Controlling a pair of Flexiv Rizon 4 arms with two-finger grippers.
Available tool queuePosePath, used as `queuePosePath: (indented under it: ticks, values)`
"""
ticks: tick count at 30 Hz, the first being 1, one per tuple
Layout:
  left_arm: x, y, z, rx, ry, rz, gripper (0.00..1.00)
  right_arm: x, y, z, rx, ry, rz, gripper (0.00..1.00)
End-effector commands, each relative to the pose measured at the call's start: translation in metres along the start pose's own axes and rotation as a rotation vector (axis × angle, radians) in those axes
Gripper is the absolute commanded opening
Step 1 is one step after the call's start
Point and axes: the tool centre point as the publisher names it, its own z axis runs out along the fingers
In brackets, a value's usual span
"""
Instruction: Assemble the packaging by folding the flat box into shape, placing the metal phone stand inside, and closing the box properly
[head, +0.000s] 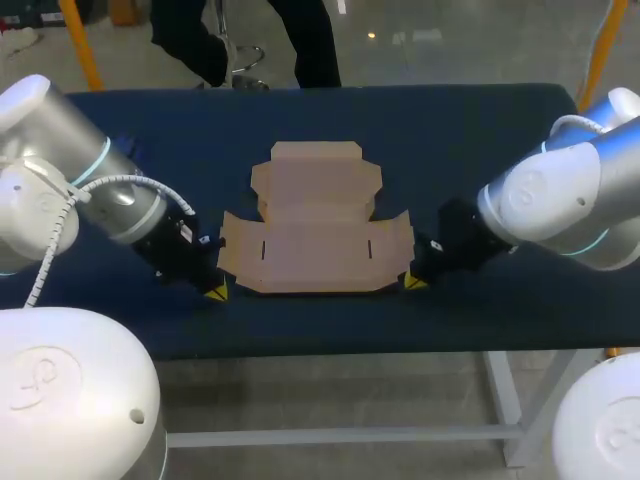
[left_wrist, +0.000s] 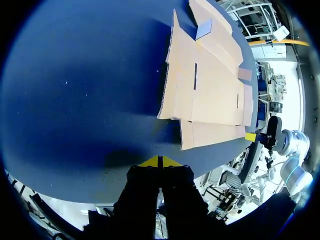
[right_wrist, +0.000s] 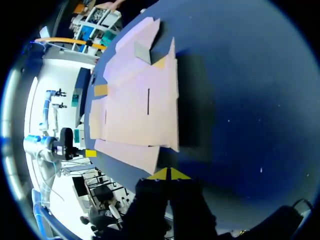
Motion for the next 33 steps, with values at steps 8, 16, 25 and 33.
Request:
queuePosePath:
  ticks: [8,16,25,33]
  values:
    - [-0.005,-0.003,0.006,-0.015,0.021,-0.001,0.0,-0.001,0.007,0.015,0.006,0.022,0.015,0.0]
    - [-0.005,-0.01,0.013,-0.04,0.035,-0.004,0.0,0.0,0.01,0.02,0.013,0.031,0.019,0.0]
    - [-0.003,-0.016,0.02,-0.062,0.043,-0.004,0.0,0.001,0.011,0.022,0.009,0.032,0.023,0.0]
    - [-0.001,-0.018,0.021,-0.067,0.048,0.005,0.0,0.004,0.012,0.024,0.009,0.04,0.021,0.0]
